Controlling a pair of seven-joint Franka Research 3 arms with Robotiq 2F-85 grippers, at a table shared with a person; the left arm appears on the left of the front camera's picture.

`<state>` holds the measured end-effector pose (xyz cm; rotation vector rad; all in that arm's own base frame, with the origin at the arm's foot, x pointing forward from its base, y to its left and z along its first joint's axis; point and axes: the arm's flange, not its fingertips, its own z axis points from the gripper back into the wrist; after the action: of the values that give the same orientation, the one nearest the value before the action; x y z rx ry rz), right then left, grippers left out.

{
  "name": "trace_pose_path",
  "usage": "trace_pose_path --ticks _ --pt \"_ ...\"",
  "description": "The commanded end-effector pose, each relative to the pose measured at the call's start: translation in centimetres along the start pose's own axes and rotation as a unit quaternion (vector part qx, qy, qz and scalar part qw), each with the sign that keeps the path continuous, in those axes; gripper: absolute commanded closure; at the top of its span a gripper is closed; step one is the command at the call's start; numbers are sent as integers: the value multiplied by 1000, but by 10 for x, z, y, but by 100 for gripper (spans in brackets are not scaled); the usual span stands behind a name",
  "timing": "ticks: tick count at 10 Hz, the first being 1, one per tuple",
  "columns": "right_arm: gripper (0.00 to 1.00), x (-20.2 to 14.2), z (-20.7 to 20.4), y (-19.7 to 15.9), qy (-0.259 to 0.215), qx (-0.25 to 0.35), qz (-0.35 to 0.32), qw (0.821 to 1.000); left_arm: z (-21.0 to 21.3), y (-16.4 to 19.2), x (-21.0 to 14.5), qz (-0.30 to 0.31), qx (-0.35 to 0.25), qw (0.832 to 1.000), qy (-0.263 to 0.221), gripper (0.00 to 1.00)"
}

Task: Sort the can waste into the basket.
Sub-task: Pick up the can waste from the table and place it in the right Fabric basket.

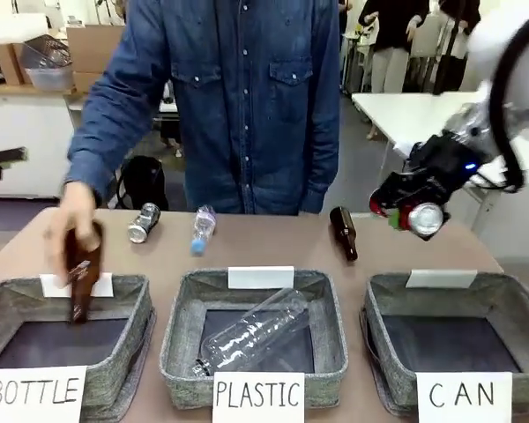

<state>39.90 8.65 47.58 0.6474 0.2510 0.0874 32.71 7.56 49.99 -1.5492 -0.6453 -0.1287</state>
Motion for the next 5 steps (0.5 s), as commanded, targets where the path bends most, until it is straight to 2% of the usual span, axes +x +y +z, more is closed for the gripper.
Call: trace_pose_path --ticks 1,2,3,4,5 --pt "99 -66 -15 1 34 -48 125 990 -2 -1 -2 -9 -11 1000 -5 0" --pt "99 -95 -23 -1 39 -58 138 988 -2 -1 -2 -9 -11 1000 -5 0" --pt "99 -115 -29 -9 45 -44 131 989 -2 -1 -2 -9 -11 1000 -5 0" --pt "99 -123 -32 -15 25 -41 99 994 -2 -1 -2 -9 -11 1000 -5 0" --pt "99 -128 -35 -19 14 -43 98 994 -2 -1 -2 -9 -11 1000 -5 0"
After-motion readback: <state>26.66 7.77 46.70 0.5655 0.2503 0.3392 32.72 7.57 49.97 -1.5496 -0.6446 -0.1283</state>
